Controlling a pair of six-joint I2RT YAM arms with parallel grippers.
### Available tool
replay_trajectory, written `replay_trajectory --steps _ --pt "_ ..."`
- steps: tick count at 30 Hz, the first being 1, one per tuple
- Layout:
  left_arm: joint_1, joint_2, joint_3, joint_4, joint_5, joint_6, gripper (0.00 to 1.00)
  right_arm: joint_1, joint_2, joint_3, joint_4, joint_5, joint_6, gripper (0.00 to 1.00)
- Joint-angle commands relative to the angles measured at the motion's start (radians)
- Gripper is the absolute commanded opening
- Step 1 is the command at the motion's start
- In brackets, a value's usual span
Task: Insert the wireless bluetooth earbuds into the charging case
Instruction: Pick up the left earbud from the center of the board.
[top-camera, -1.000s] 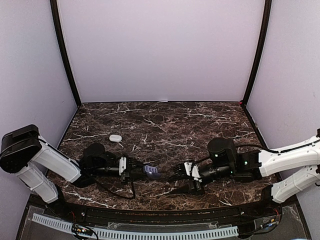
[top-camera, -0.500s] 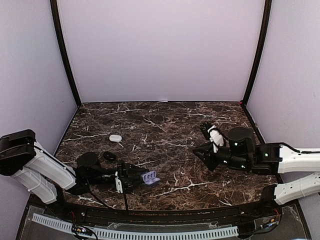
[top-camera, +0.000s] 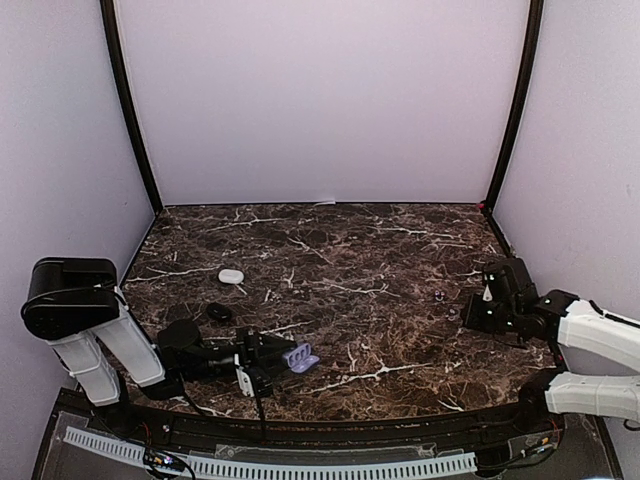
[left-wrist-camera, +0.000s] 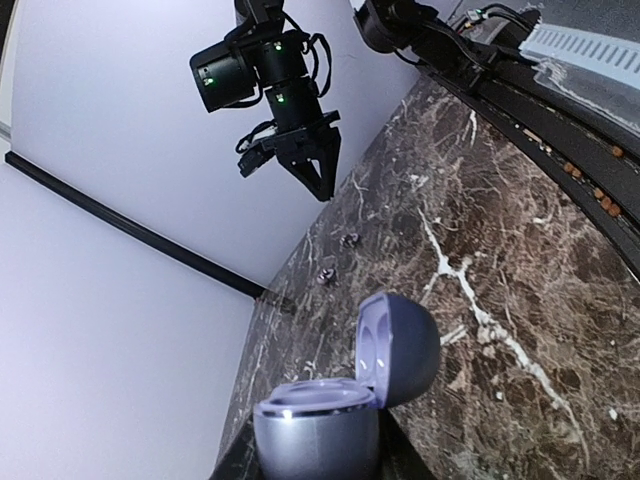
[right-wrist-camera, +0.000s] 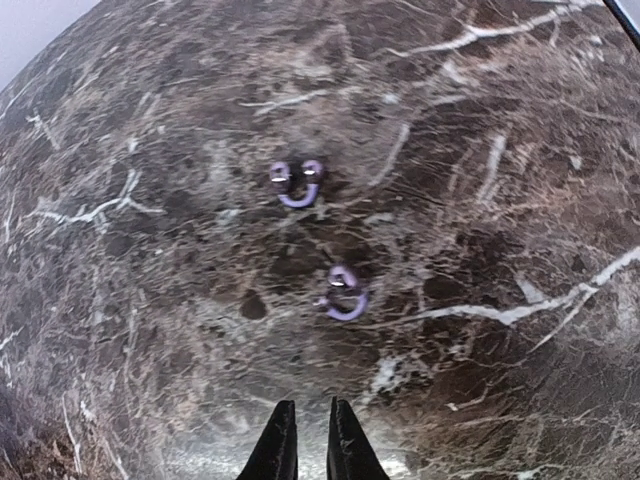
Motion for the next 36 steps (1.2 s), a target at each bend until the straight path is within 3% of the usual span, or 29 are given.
replay_trajectory --steps 1,5,10,20,36 --pt "-0.010 0.032 -0.024 0.237 -0.004 -0.009 0.12 -0.142 0.035 -0.038 0.124 -0.188 0.016 0.12" --pt "-0.011 0.039 -0.037 0.238 -0.017 -0.010 0.12 -0.192 0.116 -0.013 0.192 -0.251 0.026 0.14" --pt "-0.015 0.072 -0.042 0.247 -0.027 0.015 0.12 -0.214 0.160 0.014 0.168 -0.206 0.046 0.18" --pt "-0.043 0.097 -0.031 0.246 -0.059 0.046 0.12 -0.232 0.131 -0.035 0.118 -0.203 0.023 0.21" --pt "-0.062 0.115 -0.022 0.247 -0.082 0.066 0.09 -0.232 0.262 -0.052 0.190 -0.264 -0.009 0.13"
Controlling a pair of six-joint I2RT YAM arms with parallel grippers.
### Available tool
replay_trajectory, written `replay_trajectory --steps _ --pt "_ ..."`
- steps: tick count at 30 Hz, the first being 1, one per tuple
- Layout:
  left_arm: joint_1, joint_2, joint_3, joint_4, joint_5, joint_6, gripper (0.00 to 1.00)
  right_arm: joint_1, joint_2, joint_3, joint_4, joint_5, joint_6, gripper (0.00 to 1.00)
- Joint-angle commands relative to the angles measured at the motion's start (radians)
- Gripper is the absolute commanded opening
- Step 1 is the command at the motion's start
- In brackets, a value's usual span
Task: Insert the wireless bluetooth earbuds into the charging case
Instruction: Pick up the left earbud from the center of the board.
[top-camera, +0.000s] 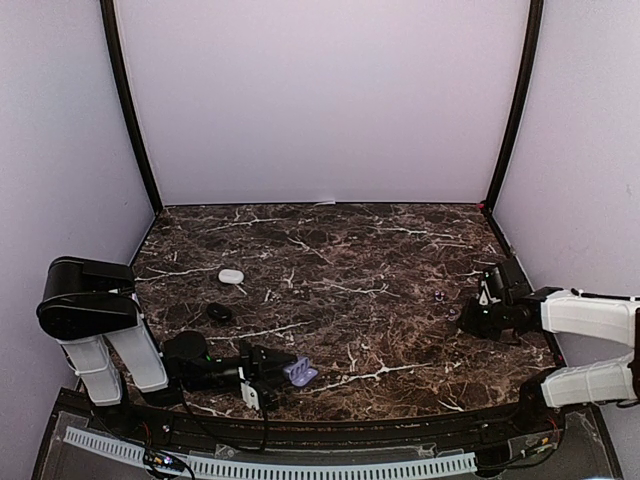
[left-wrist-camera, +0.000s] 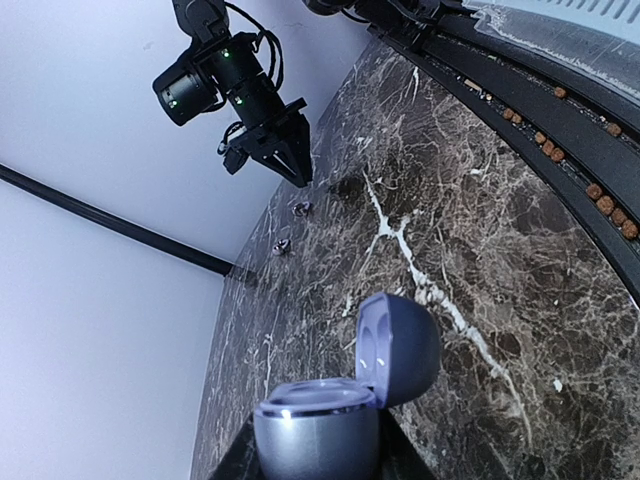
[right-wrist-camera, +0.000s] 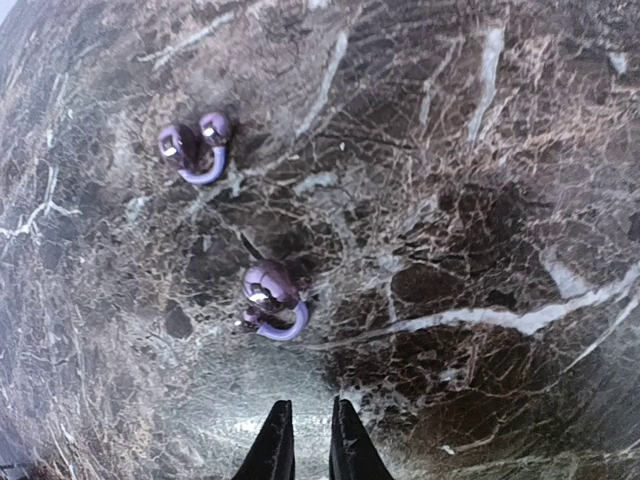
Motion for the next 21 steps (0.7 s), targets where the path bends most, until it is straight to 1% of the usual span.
replay_trajectory --steps 1,9,14,21 --pt "-0.008 0.005 0.007 0.225 -0.007 0.011 0.09 -0.004 0.041 -0.008 0.052 -0.031 -0.017 0.13" --pt "-0.013 0.006 0.009 0.225 -0.011 0.018 0.09 -0.006 0.070 -0.010 0.102 0.010 0.000 0.15" --pt "-0.016 0.008 0.008 0.225 -0.018 0.021 0.08 -0.015 0.115 -0.009 0.149 0.002 0.023 0.20" --pt "-0.017 0.014 0.011 0.225 -0.018 0.022 0.08 -0.041 0.138 -0.023 0.199 -0.021 0.040 0.21"
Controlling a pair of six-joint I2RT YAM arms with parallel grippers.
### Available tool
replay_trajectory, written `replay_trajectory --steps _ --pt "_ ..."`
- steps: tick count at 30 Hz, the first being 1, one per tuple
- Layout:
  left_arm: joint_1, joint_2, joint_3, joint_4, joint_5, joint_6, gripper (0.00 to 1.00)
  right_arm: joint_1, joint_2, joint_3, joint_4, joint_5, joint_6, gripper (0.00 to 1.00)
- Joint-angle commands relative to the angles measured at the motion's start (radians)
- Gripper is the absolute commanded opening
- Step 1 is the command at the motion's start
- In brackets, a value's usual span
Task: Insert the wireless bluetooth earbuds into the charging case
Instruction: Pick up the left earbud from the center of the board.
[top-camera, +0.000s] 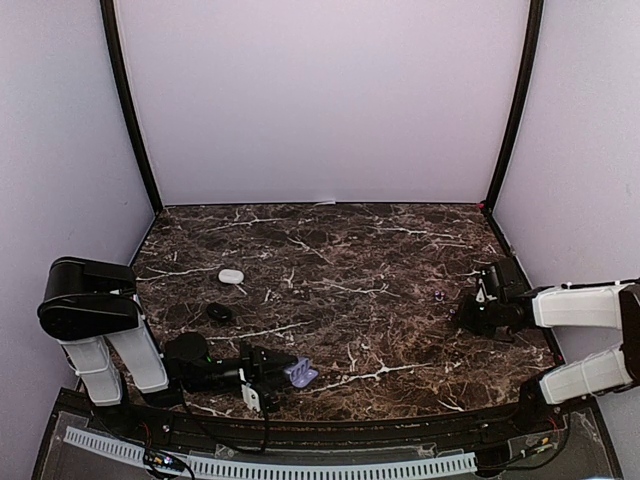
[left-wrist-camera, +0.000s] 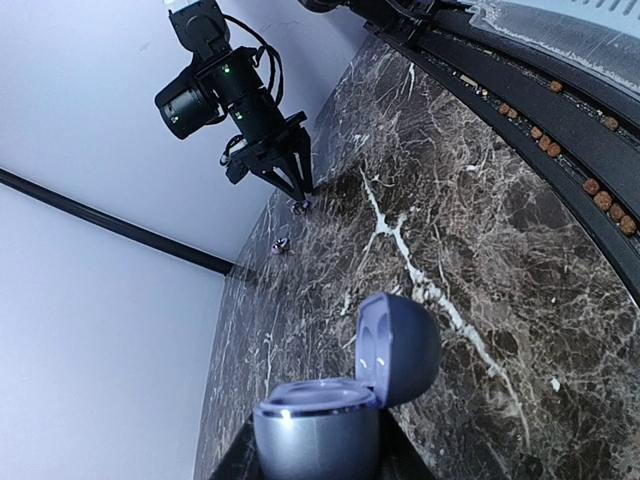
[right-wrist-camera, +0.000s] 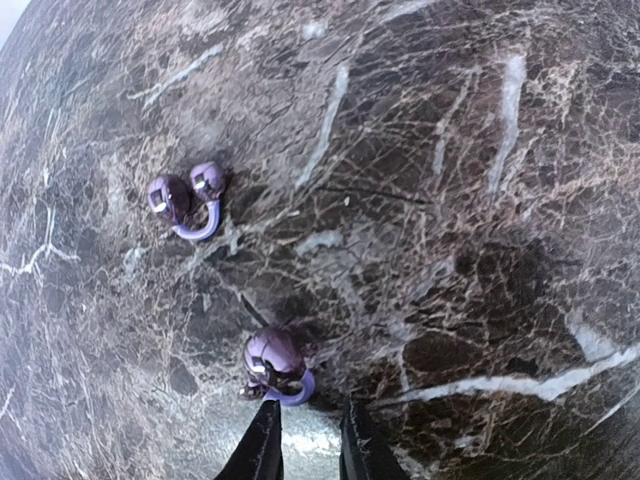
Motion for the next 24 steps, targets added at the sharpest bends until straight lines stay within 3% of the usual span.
replay_trajectory --steps 1,24 --pt "-0.008 0.009 0.011 0.225 -0.002 0.006 0.08 -0.019 0.019 -0.019 0.059 -0.007 0.016 0.21" --pt "-0.014 0.017 0.013 0.225 -0.013 0.017 0.08 -0.027 0.150 0.056 0.086 -0.021 -0.046 0.20"
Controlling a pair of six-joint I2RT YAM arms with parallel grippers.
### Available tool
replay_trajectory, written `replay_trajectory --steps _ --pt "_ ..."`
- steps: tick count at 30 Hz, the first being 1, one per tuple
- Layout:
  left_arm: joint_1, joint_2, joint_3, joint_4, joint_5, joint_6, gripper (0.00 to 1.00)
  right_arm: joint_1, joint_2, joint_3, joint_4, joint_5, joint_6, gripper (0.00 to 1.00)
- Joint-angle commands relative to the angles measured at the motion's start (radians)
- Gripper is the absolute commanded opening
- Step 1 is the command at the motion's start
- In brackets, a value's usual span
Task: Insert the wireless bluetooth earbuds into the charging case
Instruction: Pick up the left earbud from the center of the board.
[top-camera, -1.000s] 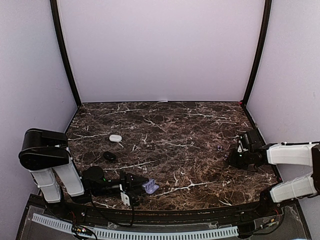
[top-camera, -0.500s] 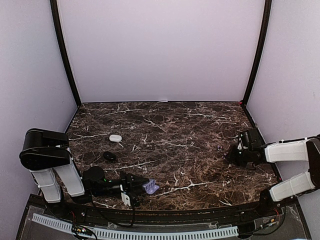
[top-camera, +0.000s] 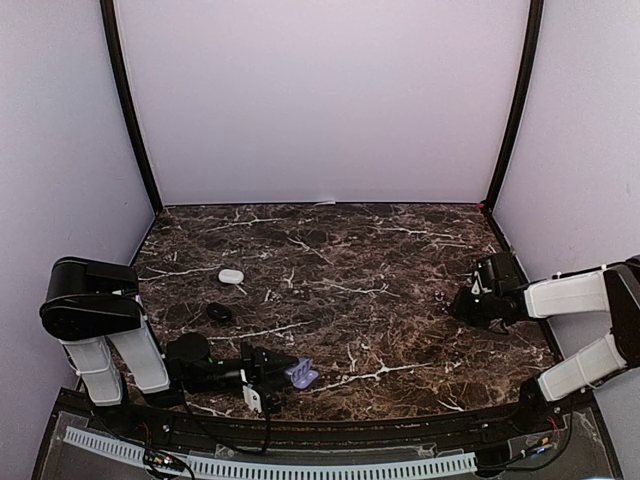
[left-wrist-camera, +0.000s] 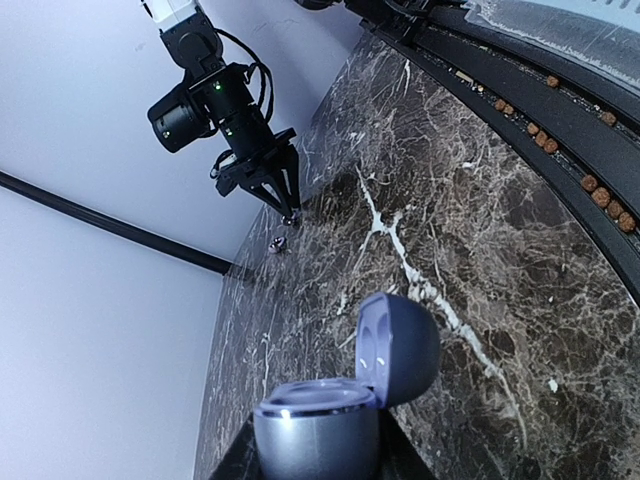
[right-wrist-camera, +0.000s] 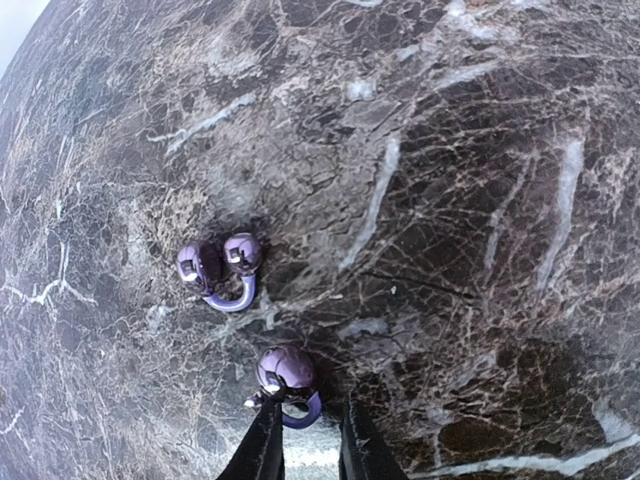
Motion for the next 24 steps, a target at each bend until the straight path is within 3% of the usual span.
replay_trajectory --steps 1,10,24 --pt "-0.009 0.004 0.006 0.225 -0.007 0.010 0.08 -0.006 0.034 0.016 -0.030 -0.002 -0.024 0.20" --pt "-0.013 0.007 0.008 0.225 -0.009 0.015 0.07 -0.010 0.047 0.059 -0.037 -0.026 -0.077 0.27" --pt "-0.018 0.015 0.011 0.225 -0.022 0.025 0.07 -0.027 0.102 0.088 -0.033 -0.019 -0.103 0.23"
